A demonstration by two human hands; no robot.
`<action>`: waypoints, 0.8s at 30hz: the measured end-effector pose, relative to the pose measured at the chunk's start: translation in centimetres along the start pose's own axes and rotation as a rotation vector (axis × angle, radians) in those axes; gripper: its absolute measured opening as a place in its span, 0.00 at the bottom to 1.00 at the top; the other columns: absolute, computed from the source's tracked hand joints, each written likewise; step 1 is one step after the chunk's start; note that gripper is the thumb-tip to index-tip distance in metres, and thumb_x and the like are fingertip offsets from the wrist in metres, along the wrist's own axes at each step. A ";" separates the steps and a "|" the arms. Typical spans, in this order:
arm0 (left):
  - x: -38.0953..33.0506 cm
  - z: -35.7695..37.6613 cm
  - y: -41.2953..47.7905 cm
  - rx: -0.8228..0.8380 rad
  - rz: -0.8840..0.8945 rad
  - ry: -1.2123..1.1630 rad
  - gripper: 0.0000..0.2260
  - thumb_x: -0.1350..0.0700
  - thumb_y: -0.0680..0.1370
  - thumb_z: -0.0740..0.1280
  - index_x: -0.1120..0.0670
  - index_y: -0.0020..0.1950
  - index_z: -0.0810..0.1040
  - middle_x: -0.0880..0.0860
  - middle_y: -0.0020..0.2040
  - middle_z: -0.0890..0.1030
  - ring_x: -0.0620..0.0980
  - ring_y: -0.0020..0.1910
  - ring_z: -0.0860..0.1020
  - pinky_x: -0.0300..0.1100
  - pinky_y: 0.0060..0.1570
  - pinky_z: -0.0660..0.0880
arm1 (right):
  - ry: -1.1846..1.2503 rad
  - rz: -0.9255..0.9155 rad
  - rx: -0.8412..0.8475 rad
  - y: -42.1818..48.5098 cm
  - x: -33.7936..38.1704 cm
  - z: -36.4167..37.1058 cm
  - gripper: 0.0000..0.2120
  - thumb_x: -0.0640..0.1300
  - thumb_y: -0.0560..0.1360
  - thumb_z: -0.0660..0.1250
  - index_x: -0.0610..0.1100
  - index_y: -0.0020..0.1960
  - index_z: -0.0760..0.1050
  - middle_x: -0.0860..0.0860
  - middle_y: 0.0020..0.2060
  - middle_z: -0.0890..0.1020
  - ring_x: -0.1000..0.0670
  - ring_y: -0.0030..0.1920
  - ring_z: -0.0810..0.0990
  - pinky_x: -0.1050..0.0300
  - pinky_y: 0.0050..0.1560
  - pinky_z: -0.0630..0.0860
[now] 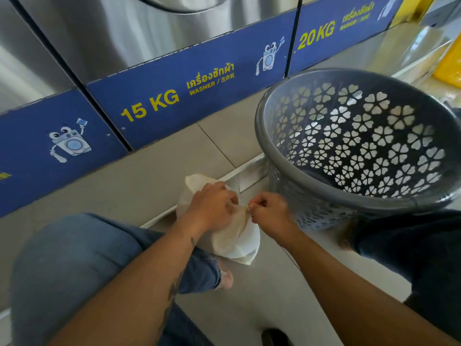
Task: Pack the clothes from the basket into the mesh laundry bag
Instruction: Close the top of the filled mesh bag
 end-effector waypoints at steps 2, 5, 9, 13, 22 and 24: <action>0.2 0.5 0.2 -0.079 -0.026 -0.021 0.11 0.52 0.76 0.61 0.46 0.52 0.81 0.49 0.54 0.75 0.55 0.54 0.72 0.56 0.55 0.72 | -0.027 -0.011 0.031 -0.6 -0.2 0.2 0.07 0.36 0.74 0.67 0.45 0.41 0.80 0.50 0.38 0.83 0.49 0.43 0.83 0.60 0.40 0.77; 0.9 1.0 0.5 -0.195 -0.075 -0.102 0.10 0.55 0.76 0.61 0.49 0.48 0.82 0.50 0.51 0.76 0.56 0.50 0.75 0.55 0.52 0.74 | -0.054 -0.024 0.094 -1.1 -1.2 1.0 0.10 0.35 0.74 0.66 0.47 0.38 0.80 0.52 0.36 0.82 0.51 0.39 0.82 0.59 0.40 0.79; 1.8 1.1 0.8 -0.252 -0.152 -0.169 0.09 0.57 0.77 0.62 0.51 0.48 0.83 0.51 0.51 0.77 0.54 0.49 0.77 0.50 0.52 0.74 | -0.089 -0.042 0.107 -1.6 -2.0 1.7 0.07 0.36 0.74 0.67 0.45 0.41 0.81 0.51 0.37 0.83 0.51 0.39 0.83 0.56 0.41 0.82; 2.4 1.0 0.9 -0.276 -0.226 -0.216 0.09 0.57 0.77 0.62 0.51 0.47 0.83 0.50 0.52 0.76 0.52 0.50 0.76 0.44 0.49 0.70 | -0.071 -0.076 0.108 -1.6 -1.6 1.9 0.09 0.35 0.73 0.68 0.47 0.39 0.81 0.53 0.35 0.83 0.51 0.39 0.83 0.52 0.44 0.84; -1.6 -3.9 -0.3 -0.153 -0.240 -0.086 0.09 0.56 0.75 0.64 0.48 0.51 0.81 0.52 0.54 0.80 0.54 0.48 0.78 0.45 0.45 0.74 | 0.291 0.095 0.030 -2.3 -1.1 2.1 0.09 0.30 0.71 0.69 0.41 0.37 0.82 0.45 0.33 0.85 0.44 0.37 0.85 0.46 0.44 0.86; -2.6 -3.5 -0.8 0.073 -0.273 -0.049 0.15 0.55 0.76 0.62 0.47 0.61 0.79 0.53 0.62 0.78 0.55 0.56 0.78 0.46 0.54 0.74 | 0.435 0.185 0.055 -2.5 -1.0 2.2 0.07 0.28 0.71 0.69 0.36 0.38 0.82 0.42 0.34 0.84 0.44 0.36 0.83 0.44 0.45 0.86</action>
Point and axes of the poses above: each hand's wrist, its own y-axis towards the middle knuckle, its own z-axis out of the palm, x = y × z, the point moved 2 cm from there along y, towards the middle knuckle
